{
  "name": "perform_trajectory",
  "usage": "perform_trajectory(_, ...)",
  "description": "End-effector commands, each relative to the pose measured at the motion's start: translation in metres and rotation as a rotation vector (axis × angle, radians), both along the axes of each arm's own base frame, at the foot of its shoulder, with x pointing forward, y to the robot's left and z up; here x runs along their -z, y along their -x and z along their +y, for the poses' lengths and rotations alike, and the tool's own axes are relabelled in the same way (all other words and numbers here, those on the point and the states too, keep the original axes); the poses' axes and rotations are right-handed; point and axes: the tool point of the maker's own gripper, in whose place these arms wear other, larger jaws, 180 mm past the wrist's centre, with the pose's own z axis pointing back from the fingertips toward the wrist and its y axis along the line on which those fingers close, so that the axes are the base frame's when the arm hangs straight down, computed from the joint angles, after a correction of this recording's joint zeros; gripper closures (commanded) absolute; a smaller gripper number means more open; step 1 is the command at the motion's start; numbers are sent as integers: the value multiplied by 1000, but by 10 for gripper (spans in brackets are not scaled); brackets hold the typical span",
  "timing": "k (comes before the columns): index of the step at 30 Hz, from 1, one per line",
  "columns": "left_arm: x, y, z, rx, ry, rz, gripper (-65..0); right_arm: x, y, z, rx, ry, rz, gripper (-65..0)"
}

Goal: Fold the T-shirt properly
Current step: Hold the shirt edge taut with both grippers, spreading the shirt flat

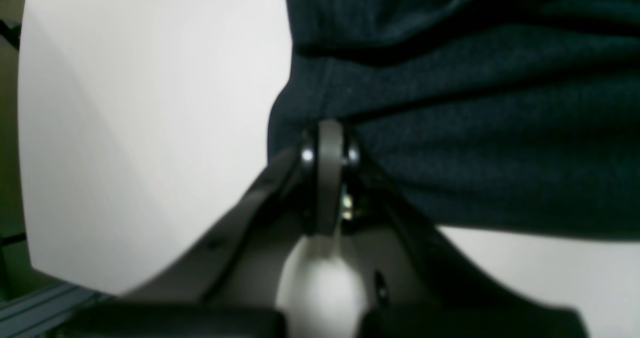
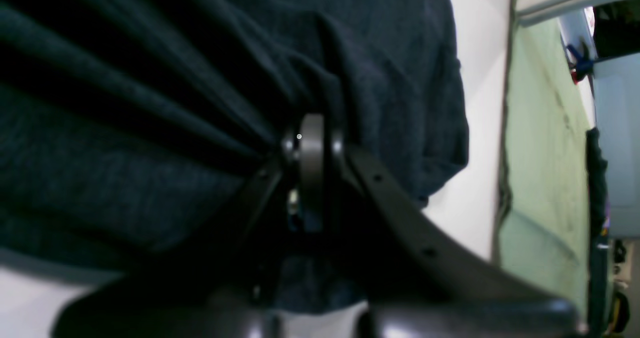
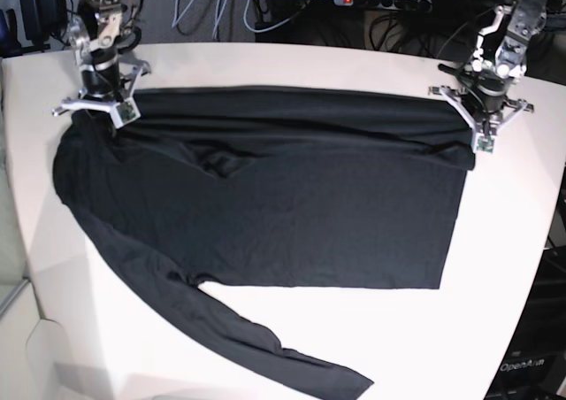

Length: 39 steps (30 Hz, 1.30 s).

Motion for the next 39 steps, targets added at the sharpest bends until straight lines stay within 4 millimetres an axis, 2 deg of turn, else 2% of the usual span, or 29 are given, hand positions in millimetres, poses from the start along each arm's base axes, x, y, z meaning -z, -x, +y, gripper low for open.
perform_trajectory(1,5,11,8,-16,-15,50,0,36,45,7,-14,-1,217,0)
perform_trajectory(10,5,12,9,-16,-18,53,0,23,43,2,21,-8,169,0)
perform_trajectory(13,7,15,9,-16,-18,61,0,20,49,1,18,-1,171,0)
perform_trajectory(19,5,12,9,-15,-17,53,0,12,41,-1,20,9,144,0)
perform_trajectory(23,-1,7,4,-6,-9,33,0,-2,27,-1,23,13,94,0)
perform_trajectory(32,-15,-3,-11,19,19,-13,0,-54,-2,-3,33,-6,-72,0)
perform_trajectory(36,-16,-4,-11,19,19,-17,0,-70,-10,-2,25,9,-117,0)
perform_trajectory(39,-21,-7,-3,-1,11,-33,0,-80,-14,-2,21,17,-142,0)
